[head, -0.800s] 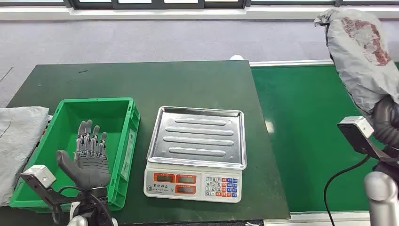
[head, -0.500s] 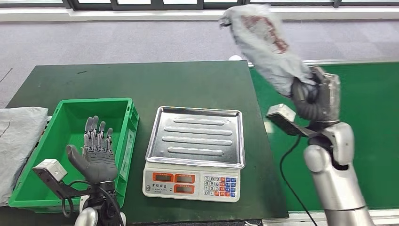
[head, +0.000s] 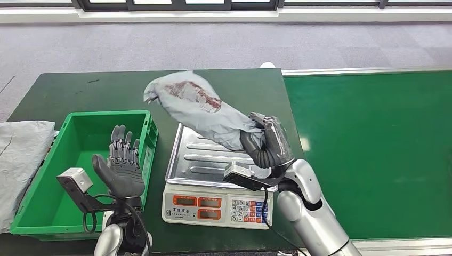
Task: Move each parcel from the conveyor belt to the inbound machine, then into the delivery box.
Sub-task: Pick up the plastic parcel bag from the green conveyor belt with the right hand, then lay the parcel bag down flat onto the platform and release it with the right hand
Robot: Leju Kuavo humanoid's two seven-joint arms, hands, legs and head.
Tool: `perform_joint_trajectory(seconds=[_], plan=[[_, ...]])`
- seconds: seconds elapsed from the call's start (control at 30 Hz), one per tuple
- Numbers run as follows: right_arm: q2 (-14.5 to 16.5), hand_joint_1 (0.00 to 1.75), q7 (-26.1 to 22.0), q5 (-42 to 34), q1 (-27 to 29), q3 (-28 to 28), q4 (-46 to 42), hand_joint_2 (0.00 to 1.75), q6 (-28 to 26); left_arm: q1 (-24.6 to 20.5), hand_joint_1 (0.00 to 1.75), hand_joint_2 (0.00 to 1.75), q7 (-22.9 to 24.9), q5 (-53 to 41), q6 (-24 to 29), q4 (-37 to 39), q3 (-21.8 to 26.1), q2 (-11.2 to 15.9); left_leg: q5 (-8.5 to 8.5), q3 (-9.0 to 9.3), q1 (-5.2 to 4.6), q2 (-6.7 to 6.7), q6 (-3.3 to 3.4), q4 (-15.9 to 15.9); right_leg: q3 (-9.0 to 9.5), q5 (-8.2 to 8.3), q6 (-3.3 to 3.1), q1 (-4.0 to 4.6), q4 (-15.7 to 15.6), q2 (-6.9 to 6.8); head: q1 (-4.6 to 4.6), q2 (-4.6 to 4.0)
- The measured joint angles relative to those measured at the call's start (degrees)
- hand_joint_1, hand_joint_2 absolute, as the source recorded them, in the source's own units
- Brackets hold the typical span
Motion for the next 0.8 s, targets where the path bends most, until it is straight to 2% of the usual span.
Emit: perform_joint_trajectory(seconds=[0.07, 0.1, 0.2, 0.23, 0.5, 0.63, 0.8], plan=[[0.7, 1.75, 0.1, -0.6, 0.3, 0.7, 0.6, 1.75, 0.3, -0.5, 0.00, 0.00, 0.0, 0.2, 0.0, 0.6, -0.3, 0.0, 0.01, 0.00, 0.00, 0.02, -0.01, 0.0, 0.00, 0.01, -0.02, 0.00, 0.0, 0.01, 0.00, 0.00], [1.0, 1.37, 0.1, -1.1, 0.4, 1.0, 1.0, 1.75, 0.4, -0.6, 0.00, 0.00, 0.1, 0.3, 0.0, 0.8, -0.3, 0.0, 0.01, 0.00, 0.00, 0.03, -0.02, 0.0, -0.01, 0.02, -0.03, 0.00, 0.0, 0.01, 0.00, 0.00], [2.0, 0.06, 1.1, -1.2, 0.5, 1.4, 2.7, 1.75, 0.3, -1.2, 0.00, 0.00, 0.1, 0.4, 0.1, 1.5, -0.7, 0.0, 0.02, 0.00, 0.00, 0.03, -0.02, 0.0, -0.01, 0.03, -0.04, 0.00, 0.0, 0.02, 0.00, 0.00], [2.2, 0.00, 1.9, -0.6, 0.5, 1.6, 3.3, 1.75, -0.2, -1.3, 0.00, 0.00, 0.1, 0.5, 0.2, 1.7, -0.7, 0.1, 0.02, 0.00, 0.00, 0.03, -0.02, 0.0, -0.01, 0.03, -0.04, 0.00, 0.0, 0.01, 0.00, 0.00], [3.2, 0.00, 4.3, 4.4, 1.4, 1.8, 5.1, 1.75, -5.1, -1.9, 0.00, 0.00, 0.6, 0.7, -0.3, 2.5, -1.1, 0.4, 0.02, 0.00, 0.00, 0.03, -0.02, 0.0, -0.04, 0.03, -0.04, 0.00, 0.0, 0.02, 0.00, 0.00], [3.2, 0.00, 6.2, 10.3, 3.2, 1.6, 4.3, 0.00, -7.8, -2.4, 0.00, 0.00, 0.9, 0.3, -1.2, 2.8, -1.2, 0.5, 0.01, 0.00, 0.00, 0.05, -0.02, 0.0, -0.06, 0.03, -0.04, 0.00, 0.0, 0.03, 0.00, 0.00], [3.1, 0.00, 9.1, 19.4, 7.5, -0.2, 1.6, 0.00, -11.5, -2.4, 0.00, 0.00, 1.4, -1.0, -1.6, 2.7, -1.2, 0.9, 0.01, -0.01, 0.00, 0.04, -0.02, 0.0, -0.06, 0.03, -0.04, 0.00, 0.0, 0.03, 0.00, 0.00]])
